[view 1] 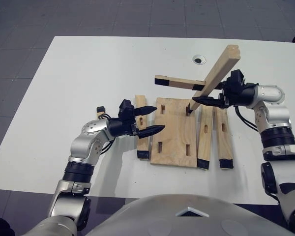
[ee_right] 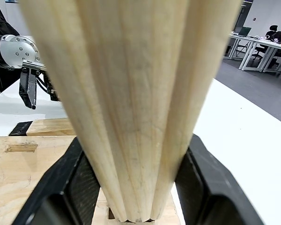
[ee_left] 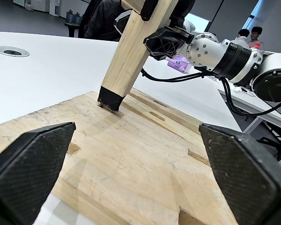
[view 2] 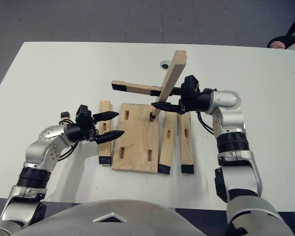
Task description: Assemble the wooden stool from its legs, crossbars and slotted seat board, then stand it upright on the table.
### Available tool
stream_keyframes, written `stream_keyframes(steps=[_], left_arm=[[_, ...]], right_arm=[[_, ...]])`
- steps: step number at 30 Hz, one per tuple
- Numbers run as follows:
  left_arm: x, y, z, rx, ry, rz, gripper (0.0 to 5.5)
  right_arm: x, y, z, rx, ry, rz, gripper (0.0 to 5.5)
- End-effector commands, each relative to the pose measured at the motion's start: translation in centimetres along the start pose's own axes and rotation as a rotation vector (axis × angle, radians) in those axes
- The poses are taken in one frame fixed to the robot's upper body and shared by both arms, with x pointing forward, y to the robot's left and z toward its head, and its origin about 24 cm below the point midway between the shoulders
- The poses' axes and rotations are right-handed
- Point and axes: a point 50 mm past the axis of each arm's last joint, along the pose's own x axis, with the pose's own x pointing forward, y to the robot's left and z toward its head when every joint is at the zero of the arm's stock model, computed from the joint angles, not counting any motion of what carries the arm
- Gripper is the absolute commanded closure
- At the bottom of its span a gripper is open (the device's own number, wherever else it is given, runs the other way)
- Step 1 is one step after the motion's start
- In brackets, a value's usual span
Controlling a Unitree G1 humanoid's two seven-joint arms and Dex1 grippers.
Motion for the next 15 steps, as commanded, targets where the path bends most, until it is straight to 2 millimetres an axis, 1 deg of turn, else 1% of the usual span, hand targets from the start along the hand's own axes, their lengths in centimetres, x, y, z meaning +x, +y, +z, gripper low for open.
stream_keyframes(steps=[1,5,8,15], left_arm=[[0.2,-0.1,0.5,0.027,0.001,-0.016,0.61],[0.2,-0.1,0.5,0.025,0.0,-0.013,0.61],[0.2,-0.1,0.5,0.025,0.0,-0.012,0.61],[0.2,0.0,0.5,0.026,-0.001,-0.009,0.61]], right_arm=[[0.3,0.7,-1.6,0.04,0.057,0.017,3.45],[0.4,1.6,-2.2,0.059,0.058,0.044,3.45],[0.3,2.2,-2.1,0.069,0.053,0.068,3.45],[0.1,2.8,-2.4,0.09,0.088,0.095,3.45]])
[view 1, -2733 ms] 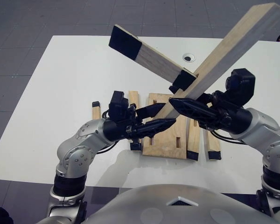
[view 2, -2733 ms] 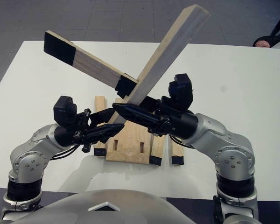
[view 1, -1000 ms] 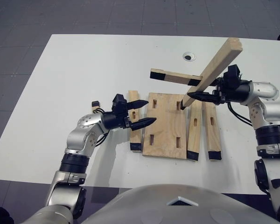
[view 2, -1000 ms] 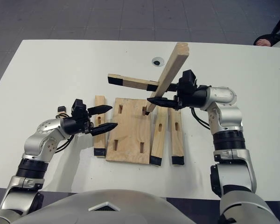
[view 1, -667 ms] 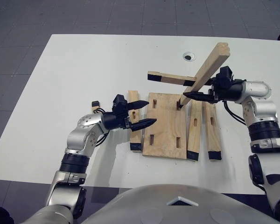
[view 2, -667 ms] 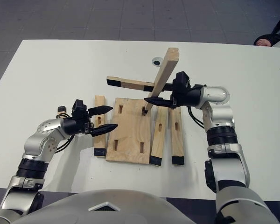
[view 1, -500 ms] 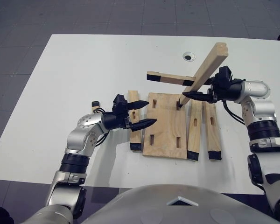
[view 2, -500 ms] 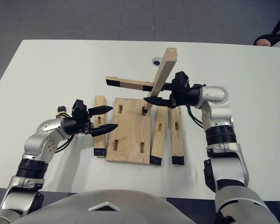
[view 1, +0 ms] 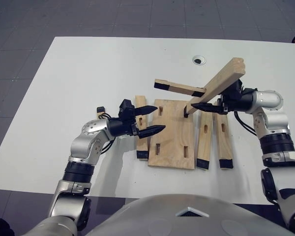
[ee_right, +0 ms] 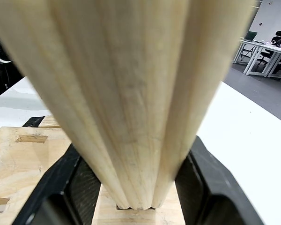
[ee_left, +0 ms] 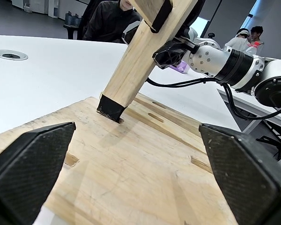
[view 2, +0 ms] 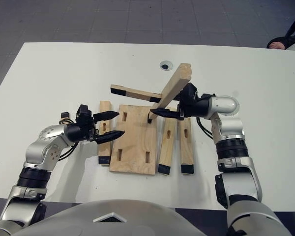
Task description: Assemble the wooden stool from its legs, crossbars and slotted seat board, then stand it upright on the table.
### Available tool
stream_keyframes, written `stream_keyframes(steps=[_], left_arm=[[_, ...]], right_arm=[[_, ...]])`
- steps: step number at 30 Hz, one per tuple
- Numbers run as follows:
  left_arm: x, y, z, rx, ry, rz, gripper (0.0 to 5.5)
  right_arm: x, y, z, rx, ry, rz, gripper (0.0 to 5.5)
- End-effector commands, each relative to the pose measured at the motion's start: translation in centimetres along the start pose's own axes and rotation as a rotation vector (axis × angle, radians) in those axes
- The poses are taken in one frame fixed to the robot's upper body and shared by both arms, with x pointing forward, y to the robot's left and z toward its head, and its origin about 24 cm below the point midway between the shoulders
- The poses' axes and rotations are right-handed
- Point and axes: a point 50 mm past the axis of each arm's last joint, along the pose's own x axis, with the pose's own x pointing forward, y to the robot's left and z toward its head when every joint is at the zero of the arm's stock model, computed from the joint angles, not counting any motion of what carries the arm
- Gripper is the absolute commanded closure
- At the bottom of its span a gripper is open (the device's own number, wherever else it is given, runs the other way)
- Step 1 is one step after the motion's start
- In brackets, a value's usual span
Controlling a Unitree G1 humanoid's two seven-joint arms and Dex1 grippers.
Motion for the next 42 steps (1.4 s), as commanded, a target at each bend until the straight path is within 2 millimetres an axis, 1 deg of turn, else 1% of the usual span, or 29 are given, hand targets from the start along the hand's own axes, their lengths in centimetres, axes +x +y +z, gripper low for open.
stream_keyframes(steps=[1,10,13,16,20,24,28,33,36,38,40,42], left_arm=[[0.1,0.0,0.4,0.019,0.001,-0.004,0.61],[0.2,-0.1,0.4,0.024,0.001,-0.004,0.61],[0.1,-0.1,0.5,0.024,0.003,-0.003,0.61],[0.1,-0.1,0.5,0.024,0.003,-0.001,0.61],[0.1,-0.1,0.5,0.026,0.003,0.002,0.61],[0.2,-0.1,0.5,0.025,0.003,0.002,0.61],[0.2,-0.2,0.5,0.024,0.002,0.005,0.61],[0.2,-0.2,0.5,0.023,-0.001,0.009,0.61],[0.2,-0.2,0.4,0.02,0.0,0.011,0.61],[0.2,-0.2,0.4,0.021,0.0,0.011,0.61],[0.3,-0.2,0.5,0.023,-0.003,0.011,0.61],[0.3,-0.2,0.5,0.024,-0.004,0.01,0.61]], right_arm=[[0.0,1.4,-2.0,0.099,0.08,0.06,3.45],[-0.6,2.1,-4.5,0.162,0.184,0.053,3.45],[-0.6,2.0,-4.7,0.158,0.194,0.052,3.45],[-0.4,1.9,-4.4,0.139,0.196,0.057,3.45],[-0.3,1.1,-3.8,0.112,0.232,0.031,3.45],[0.4,0.4,-2.3,0.079,0.252,0.011,3.45],[1.4,0.6,-0.7,0.06,0.254,0.034,3.45],[2.0,0.9,-0.2,0.099,0.287,0.059,3.45],[2.1,1.1,-1.0,0.131,0.323,0.07,3.45],[2.0,0.9,-2.1,0.16,0.336,0.047,3.45],[1.8,0.9,-3.5,0.2,0.352,0.031,3.45],[1.4,1.2,-5.4,0.24,0.396,0.022,3.45]])
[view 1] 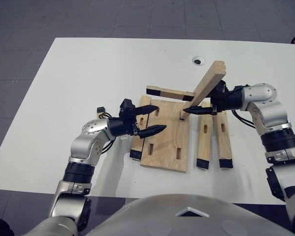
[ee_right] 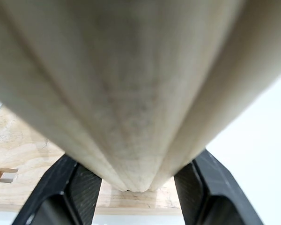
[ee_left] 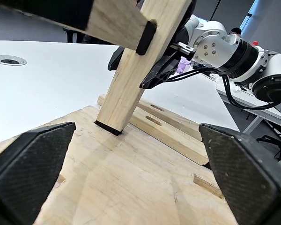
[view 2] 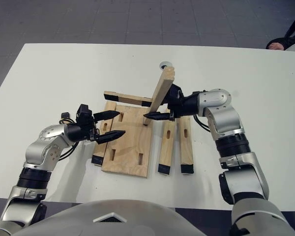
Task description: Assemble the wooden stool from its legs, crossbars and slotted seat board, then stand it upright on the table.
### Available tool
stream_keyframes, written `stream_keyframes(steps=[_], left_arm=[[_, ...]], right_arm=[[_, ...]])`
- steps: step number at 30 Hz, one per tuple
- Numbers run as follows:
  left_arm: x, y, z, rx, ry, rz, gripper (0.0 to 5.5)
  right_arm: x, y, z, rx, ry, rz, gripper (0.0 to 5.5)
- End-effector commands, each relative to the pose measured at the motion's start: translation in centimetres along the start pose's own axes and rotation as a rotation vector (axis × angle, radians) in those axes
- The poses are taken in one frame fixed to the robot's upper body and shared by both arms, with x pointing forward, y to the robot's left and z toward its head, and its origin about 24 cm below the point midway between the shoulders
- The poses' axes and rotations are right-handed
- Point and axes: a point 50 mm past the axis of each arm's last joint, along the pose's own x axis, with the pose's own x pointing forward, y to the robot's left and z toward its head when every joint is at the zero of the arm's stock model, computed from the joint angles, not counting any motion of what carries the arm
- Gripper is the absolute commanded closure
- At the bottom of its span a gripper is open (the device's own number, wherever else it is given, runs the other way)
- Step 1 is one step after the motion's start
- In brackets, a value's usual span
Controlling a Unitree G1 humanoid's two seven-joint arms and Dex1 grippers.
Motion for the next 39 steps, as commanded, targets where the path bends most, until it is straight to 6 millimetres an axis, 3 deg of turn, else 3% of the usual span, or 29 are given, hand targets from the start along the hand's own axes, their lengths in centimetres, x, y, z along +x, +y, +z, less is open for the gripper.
stream_keyframes(steps=[1,5,12,16,21,28,39], left_arm=[[0.0,0.0,0.3,0.014,0.004,0.011,0.61],[0.0,0.0,0.3,0.014,0.004,0.01,0.61],[0.0,0.0,0.3,0.007,0.003,0.015,0.61],[0.1,0.1,0.3,0.005,-0.001,0.02,0.61],[0.1,0.1,0.3,0.003,0.0,0.019,0.61],[-0.1,0.2,0.3,0.001,0.002,0.022,0.61],[-0.2,0.3,0.2,0.002,0.004,0.026,0.61]], right_arm=[[0.4,1.2,-6.6,0.175,0.197,-0.012,3.45],[0.5,1.7,-9.0,0.193,0.264,-0.018,3.45],[0.9,2.6,-10.5,0.204,0.279,0.031,3.45],[0.5,3.5,-10.3,0.208,0.248,0.133,3.45],[-1.3,4.4,-9.6,0.204,0.228,0.265,3.45],[-3.3,4.4,-9.1,0.21,0.239,0.29,3.45],[-3.5,3.7,-8.6,0.135,0.261,0.194,3.45]])
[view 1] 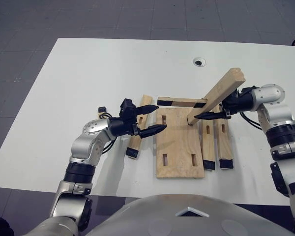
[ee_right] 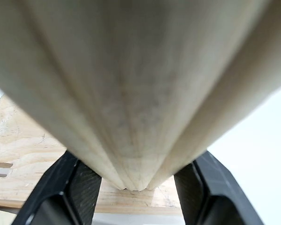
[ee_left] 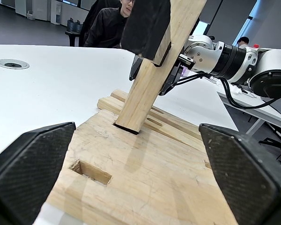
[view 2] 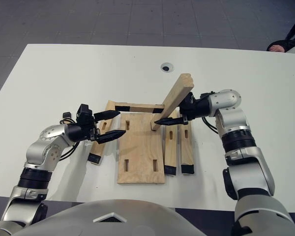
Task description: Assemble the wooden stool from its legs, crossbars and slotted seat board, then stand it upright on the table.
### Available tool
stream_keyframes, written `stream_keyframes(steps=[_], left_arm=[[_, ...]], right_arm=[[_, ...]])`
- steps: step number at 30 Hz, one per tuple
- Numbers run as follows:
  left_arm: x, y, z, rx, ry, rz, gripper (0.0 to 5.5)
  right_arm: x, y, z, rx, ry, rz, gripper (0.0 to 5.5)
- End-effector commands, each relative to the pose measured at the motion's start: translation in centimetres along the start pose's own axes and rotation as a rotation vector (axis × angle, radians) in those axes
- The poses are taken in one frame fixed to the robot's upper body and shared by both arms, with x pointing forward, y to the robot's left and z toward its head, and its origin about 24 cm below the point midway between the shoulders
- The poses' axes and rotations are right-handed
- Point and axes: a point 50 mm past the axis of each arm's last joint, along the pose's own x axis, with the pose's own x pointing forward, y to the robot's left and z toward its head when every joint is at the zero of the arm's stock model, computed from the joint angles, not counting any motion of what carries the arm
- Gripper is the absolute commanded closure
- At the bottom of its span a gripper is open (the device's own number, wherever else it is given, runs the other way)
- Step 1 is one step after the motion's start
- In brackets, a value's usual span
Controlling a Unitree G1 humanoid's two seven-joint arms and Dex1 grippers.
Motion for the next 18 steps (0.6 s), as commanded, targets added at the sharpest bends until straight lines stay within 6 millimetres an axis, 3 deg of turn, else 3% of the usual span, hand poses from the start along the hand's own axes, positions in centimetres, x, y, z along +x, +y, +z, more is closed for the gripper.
stream_keyframes(steps=[1,18], left_arm=[[-0.2,0.3,0.2,0.007,0.012,0.025,0.61],[-0.3,0.2,0.2,0.01,0.014,0.026,0.61]], right_arm=[[-0.4,4.3,-6.5,0.235,0.261,0.059,3.45],[0.3,5.8,-9.0,0.358,0.428,0.102,3.45]])
